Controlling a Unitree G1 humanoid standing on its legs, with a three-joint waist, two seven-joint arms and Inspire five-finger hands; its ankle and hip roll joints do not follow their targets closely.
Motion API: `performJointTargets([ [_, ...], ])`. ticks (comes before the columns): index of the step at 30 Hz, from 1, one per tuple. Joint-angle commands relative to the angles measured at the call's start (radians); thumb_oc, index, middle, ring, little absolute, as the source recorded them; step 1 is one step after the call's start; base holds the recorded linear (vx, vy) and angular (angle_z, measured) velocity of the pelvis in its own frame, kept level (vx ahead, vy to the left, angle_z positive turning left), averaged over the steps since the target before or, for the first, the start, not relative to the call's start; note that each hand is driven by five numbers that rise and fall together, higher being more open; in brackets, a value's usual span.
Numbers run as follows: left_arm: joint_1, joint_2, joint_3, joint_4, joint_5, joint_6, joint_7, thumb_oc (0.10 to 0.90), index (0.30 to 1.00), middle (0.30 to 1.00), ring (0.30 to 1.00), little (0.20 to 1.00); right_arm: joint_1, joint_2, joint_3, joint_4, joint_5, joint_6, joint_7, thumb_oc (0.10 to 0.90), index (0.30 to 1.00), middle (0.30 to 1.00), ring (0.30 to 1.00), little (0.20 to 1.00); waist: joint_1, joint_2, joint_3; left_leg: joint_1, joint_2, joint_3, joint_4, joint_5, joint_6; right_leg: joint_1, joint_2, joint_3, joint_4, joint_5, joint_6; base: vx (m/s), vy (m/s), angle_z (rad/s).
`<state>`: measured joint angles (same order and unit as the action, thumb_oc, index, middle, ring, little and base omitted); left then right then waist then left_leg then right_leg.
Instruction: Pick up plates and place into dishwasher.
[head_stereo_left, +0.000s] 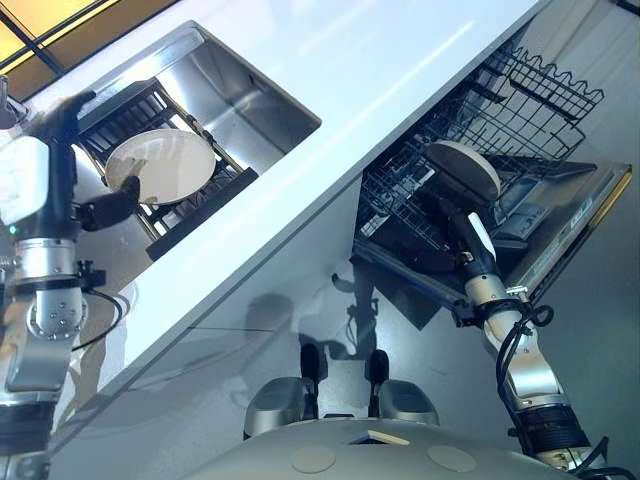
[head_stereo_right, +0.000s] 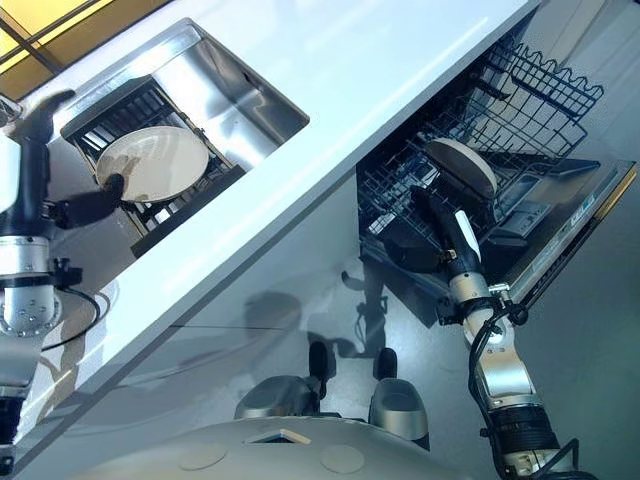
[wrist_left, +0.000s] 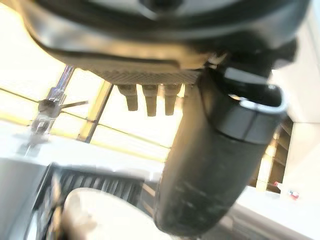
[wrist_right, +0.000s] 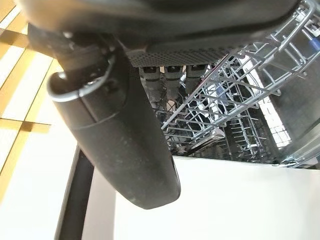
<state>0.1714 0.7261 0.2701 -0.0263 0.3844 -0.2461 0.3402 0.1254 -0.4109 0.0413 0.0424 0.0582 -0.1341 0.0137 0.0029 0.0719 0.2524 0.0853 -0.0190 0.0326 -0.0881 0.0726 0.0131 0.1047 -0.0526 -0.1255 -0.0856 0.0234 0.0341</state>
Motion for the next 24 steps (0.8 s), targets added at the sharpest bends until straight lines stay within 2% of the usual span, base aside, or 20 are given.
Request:
performJointTargets([
  [1,-0.031,0.063,0.023,-0.059,0.052,-0.062,0.017,0.800,0.900,0.900,0.900,0.900,-0.001,0.027,0.041,-0.079,0.038,-0.116,0.026,0.800,0.900,0.900,0.900,0.900,0.020,-0.004,-0.120,0.018,-0.071,0.000,0.030,-0.150,0.049,-0.069,0.018,-0.037,0.148,-0.138,0.058,-0.01,-0.031,0.00],
  [8,-0.057,0.063,-0.035,-0.046,0.075,-0.064,-0.028,0.800,0.900,0.900,0.900,0.900,-0.007,0.017,0.043,-0.046,0.060,-0.119,0.025,0.800,0.900,0.900,0.900,0.900,0.013,-0.009,-0.129,0.028,-0.065,0.005,0.022,-0.147,0.046,-0.056,0.020,-0.040,0.136,-0.136,0.057,0.00,-0.018,0.00],
  [17,-0.103,0.089,-0.095,-0.022,0.121,-0.033,-0.061,0.800,0.900,0.900,0.900,0.900,-0.014,0.013,0.050,-0.022,0.085,-0.112,0.023,0.800,0.900,0.900,0.900,0.900,-0.005,-0.004,-0.135,0.037,-0.058,0.019,0.020,-0.147,0.041,-0.044,0.024,-0.037,0.124,-0.133,0.056,0.00,0.000,0.00],
  [24,-0.170,0.130,-0.155,0.017,0.153,0.037,-0.123,0.800,0.900,0.900,0.900,0.900,-0.027,0.001,0.061,-0.016,0.097,-0.101,0.021,0.800,0.900,0.900,0.900,0.900,-0.022,0.005,-0.137,0.040,-0.058,0.027,0.023,-0.149,0.039,-0.041,0.027,-0.028,0.123,-0.133,0.055,0.00,0.000,0.00],
])
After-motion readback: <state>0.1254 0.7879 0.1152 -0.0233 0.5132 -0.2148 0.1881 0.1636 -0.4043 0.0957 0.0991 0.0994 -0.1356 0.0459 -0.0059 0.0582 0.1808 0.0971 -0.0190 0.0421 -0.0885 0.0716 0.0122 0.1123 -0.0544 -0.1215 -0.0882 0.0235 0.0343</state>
